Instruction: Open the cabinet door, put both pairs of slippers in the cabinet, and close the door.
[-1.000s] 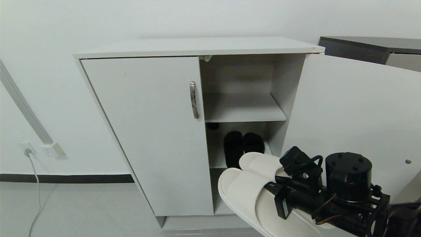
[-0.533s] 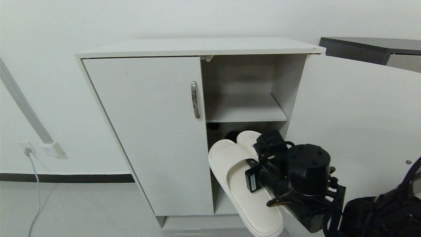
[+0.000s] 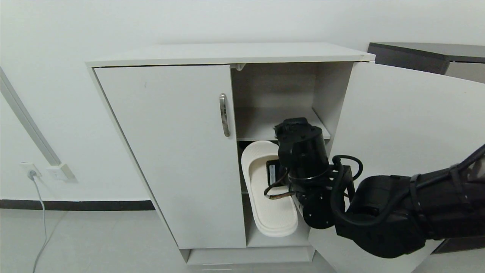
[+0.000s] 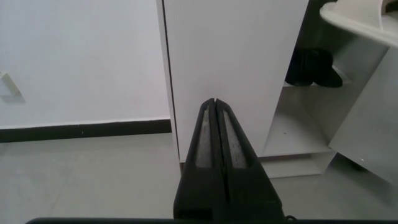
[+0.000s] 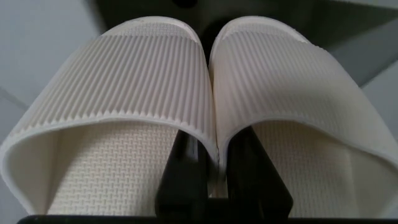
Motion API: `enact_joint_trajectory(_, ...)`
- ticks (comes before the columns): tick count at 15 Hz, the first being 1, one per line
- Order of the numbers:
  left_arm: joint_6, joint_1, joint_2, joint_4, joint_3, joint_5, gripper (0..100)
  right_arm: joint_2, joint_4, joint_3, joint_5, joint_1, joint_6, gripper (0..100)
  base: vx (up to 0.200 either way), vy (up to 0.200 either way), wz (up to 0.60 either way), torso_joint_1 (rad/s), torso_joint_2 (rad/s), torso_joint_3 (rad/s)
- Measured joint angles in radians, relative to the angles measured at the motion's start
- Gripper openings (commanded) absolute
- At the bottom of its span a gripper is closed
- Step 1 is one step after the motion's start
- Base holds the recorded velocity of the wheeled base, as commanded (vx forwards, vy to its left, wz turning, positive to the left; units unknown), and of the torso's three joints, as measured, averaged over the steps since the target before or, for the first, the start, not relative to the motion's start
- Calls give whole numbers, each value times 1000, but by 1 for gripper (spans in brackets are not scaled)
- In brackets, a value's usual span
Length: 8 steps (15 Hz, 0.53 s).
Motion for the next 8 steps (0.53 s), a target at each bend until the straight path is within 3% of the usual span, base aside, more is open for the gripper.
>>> enact_joint_trajectory(2,0,0,0,0,0,0,0,4,76,-78,-16,-9,-3,0,0,0,0,0,0,0)
enact_joint_trajectory(8,-1,0,0,-1,0,2,0,42,96,-143,-18,-48,-29,0,0,0,0,0,0,0)
